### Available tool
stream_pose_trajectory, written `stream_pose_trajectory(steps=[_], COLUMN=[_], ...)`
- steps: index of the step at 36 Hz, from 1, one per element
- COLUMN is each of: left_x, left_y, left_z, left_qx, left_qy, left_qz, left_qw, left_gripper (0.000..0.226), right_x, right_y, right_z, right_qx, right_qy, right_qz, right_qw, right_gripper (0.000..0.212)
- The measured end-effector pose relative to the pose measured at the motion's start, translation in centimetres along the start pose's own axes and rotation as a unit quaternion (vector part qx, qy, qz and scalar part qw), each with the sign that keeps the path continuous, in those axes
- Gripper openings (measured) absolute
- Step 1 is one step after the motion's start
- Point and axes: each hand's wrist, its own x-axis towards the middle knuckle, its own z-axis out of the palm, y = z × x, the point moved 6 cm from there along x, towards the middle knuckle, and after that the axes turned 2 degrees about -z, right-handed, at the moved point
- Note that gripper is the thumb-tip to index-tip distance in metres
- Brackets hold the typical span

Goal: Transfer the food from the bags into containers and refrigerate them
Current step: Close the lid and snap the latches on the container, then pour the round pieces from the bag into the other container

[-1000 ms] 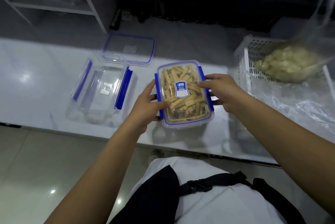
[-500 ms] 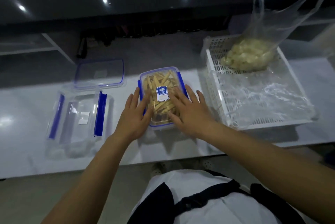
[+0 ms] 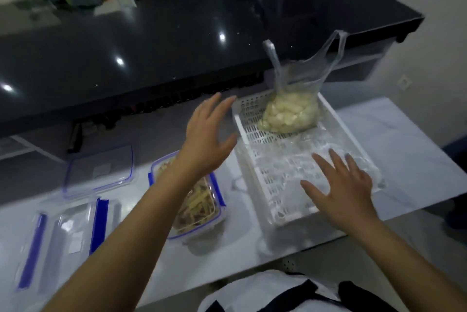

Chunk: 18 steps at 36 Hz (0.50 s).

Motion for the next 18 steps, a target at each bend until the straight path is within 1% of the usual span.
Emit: stream_pose_trajectory(steps=[3, 6, 10, 13, 15, 18], left_x=[4.9, 9.6, 15.4, 18.5, 20.0, 21.6], left_y=[4.1, 6.9, 8.6, 9.8, 10.9, 13.1], left_z=[-0.8, -1.4, -1.2, -0.2, 0.6, 2.0], left_qx=[0.042, 0.136, 0.262, 0.315, 0.334, 0.347], left_qy=[0.023, 0.037, 0.036, 0.006, -0.013, -0.027], left_qz=[0.079, 0.150, 0.170, 0.188, 0.207, 0.243], left_qw=[0.996, 0.979, 0.949, 0.930, 0.920, 0.906], left_gripper=[0.070, 0.075, 0.081, 0.084, 0.085, 0.081], right_x=[0.5, 0.6, 0.8, 1.0, 1.2, 1.5], right_y=[3.8, 4.8, 4.6, 4.7, 5.3, 6.8], right_z=[0.6, 1.4, 1.1, 0.1, -0.7, -1.4], right_qx=[-0.002, 0.009, 0.058, 0.079, 0.079, 0.087], right_qy=[-0.018, -0.029, 0.001, 0.026, 0.037, 0.039], right_qz=[0.018, -0.017, -0.076, -0.124, -0.130, -0.115], right_qw=[1.000, 0.999, 0.995, 0.989, 0.988, 0.989], right_gripper=[0.070, 0.069, 0.064, 0.059, 0.058, 0.058])
